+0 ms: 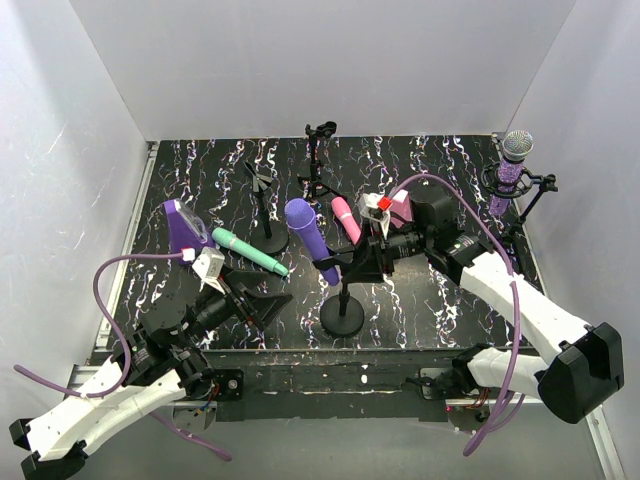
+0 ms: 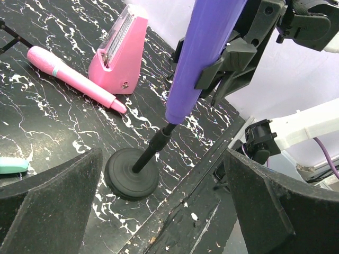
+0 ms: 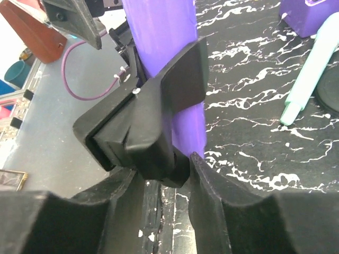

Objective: Attach the microphones to the stand

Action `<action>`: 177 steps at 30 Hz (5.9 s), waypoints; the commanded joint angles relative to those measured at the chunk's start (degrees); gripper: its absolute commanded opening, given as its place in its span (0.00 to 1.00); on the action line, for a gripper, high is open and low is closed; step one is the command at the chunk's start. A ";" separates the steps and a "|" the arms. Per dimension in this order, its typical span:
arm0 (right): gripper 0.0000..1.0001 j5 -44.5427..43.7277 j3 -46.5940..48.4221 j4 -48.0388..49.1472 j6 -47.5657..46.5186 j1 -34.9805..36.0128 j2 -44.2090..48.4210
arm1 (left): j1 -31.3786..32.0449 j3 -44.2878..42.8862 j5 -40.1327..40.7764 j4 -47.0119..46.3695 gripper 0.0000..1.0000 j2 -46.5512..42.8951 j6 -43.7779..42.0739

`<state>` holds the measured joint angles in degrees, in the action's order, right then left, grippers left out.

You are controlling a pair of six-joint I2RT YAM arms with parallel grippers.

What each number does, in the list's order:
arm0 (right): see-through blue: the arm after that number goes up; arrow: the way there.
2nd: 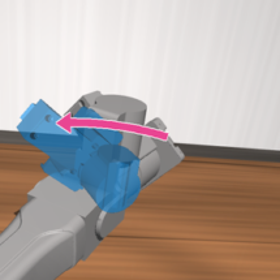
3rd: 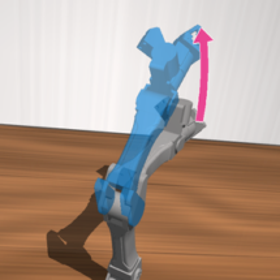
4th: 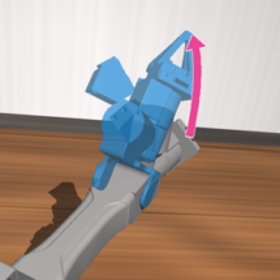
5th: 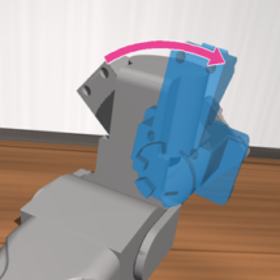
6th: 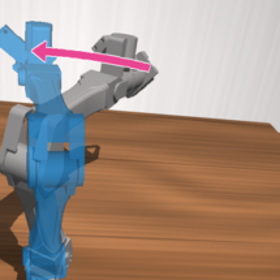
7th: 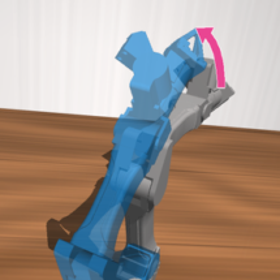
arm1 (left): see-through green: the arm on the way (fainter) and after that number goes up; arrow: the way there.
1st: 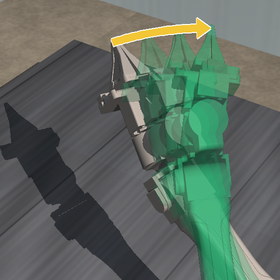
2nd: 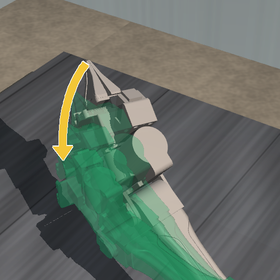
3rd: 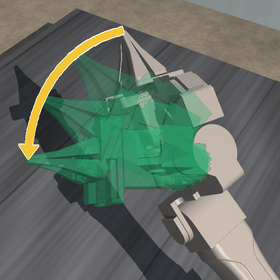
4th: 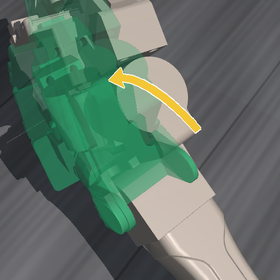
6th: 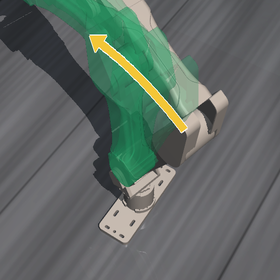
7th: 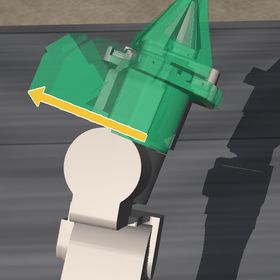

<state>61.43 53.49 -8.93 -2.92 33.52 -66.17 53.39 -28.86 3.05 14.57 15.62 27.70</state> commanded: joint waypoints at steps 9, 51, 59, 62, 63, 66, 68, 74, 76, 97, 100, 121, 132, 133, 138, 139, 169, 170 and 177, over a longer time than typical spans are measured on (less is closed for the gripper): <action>0.04 0.36 4.68 -3.01 -4.80 0.32 0.25 | 0.14 -1.90 1.34 1.25 0.98 -0.50 -0.19; 0.01 -25.21 5.74 -17.19 -22.49 -37.47 18.98 | 0.14 -1.37 0.64 3.10 0.98 -6.21 -1.69; 0.02 -24.51 6.36 -5.33 -14.41 -37.91 13.10 | 0.23 -0.67 0.73 3.89 0.98 -7.97 -2.22; 0.02 -24.43 6.27 -0.58 -11.42 -37.83 10.37 | 0.14 -0.49 0.73 3.89 0.98 -8.23 -2.22; 0.02 -24.17 6.36 1.00 -10.63 -37.82 9.49 | 0.14 -0.41 0.73 3.98 0.98 -8.32 -2.22; 0.02 -25.21 7.41 4.61 -9.30 -37.47 6.68 | 0.14 -0.23 0.64 4.15 0.98 -8.41 -2.13; 0.02 -26.09 7.94 6.46 -9.65 -37.21 4.92 | 0.14 -0.40 0.64 4.50 0.98 -8.41 -2.04; 0.02 -29.17 7.68 14.89 -10.88 -36.33 0.79 | 0.14 -1.37 0.90 5.29 0.98 -7.80 -2.04; 0.02 -29.61 7.33 18.75 -10.71 -36.33 -0.71 | 0.14 -1.63 0.91 5.38 0.98 -7.36 -2.13; 0.29 -30.58 -5.50 26.43 -10.44 -36.33 1.74 | 0.14 -0.85 0.73 3.80 0.98 -6.12 -2.39; 0.39 -30.93 -5.59 23.88 -10.35 -36.42 3.24 | 0.14 -0.84 0.82 4.24 0.98 -7.09 -2.13; 0.86 -30.84 -4.81 -0.73 -12.29 -41.51 14.75 | 0.14 -3.66 2.75 9.95 0.98 -7.71 -0.72; 0.87 -26.10 -4.63 -13.29 -15.18 -43.54 21.78 | 0.14 -6.64 5.56 13.11 0.98 -5.95 -1.78; 0.87 -25.31 -4.54 -14.87 -15.97 -43.54 22.40 | 0.14 -6.99 6.09 13.73 0.98 -5.95 -1.78; 0.87 -20.40 -3.84 -23.83 -21.68 -43.54 26.44 | 0.14 -8.49 10.30 17.50 0.98 -6.12 0.32; 0.88 -18.30 -3.66 -25.86 -23.17 -43.54 27.05 | 0.14 -9.10 12.75 18.99 0.98 -5.95 2.68; 0.95 10.73 -12.89 -41.17 -42.70 -43.54 23.10 | -34.22 -4.03 -9.72 -27.35 0.98 38.25 -14.42; 0.96 10.38 -12.98 -41.08 -42.70 -43.54 23.63 | -34.66 -2.88 -10.51 -30.62 0.98 39.22 -15.48; 0.96 10.03 -13.51 -40.55 -42.70 -43.54 24.78 | -38.88 -3.04 -14.73 -42.59 0.96 50.90 -17.59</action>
<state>70.11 40.45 -50.39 -44.60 -9.74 -41.95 16.78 -31.16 -7.44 -15.38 62.54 13.04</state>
